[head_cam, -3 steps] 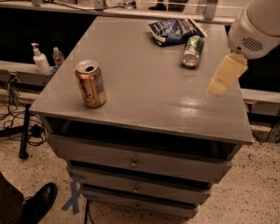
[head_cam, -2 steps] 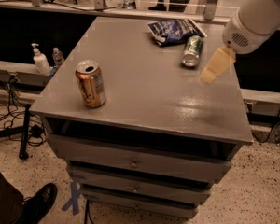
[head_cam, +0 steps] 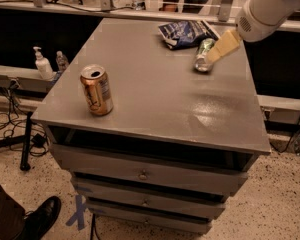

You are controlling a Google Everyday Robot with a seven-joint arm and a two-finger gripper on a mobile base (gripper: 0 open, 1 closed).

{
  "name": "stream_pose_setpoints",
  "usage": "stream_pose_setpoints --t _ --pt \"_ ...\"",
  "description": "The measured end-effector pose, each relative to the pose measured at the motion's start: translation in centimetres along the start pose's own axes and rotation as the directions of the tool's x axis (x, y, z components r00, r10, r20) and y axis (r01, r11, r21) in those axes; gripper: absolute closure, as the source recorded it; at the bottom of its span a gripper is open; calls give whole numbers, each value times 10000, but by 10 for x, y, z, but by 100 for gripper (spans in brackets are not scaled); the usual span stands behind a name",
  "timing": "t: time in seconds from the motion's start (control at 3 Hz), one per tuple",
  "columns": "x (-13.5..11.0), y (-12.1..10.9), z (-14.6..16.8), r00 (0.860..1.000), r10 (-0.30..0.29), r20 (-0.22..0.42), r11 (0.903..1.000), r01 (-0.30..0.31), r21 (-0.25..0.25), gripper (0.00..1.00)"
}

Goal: Move green can near orange can

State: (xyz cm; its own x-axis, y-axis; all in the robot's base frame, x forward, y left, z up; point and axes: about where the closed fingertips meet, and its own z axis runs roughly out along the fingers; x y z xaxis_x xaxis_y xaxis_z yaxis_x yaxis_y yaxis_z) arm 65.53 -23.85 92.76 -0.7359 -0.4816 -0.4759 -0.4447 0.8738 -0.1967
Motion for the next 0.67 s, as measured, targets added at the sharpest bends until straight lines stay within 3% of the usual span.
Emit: stream_pose_setpoints --t 0.33,0.67 --pt "-26 -15 13 9774 2037 562 9783 -2009 -507 0" --pt "-25 -15 14 9782 2004 547 9790 -1977 -498 0"
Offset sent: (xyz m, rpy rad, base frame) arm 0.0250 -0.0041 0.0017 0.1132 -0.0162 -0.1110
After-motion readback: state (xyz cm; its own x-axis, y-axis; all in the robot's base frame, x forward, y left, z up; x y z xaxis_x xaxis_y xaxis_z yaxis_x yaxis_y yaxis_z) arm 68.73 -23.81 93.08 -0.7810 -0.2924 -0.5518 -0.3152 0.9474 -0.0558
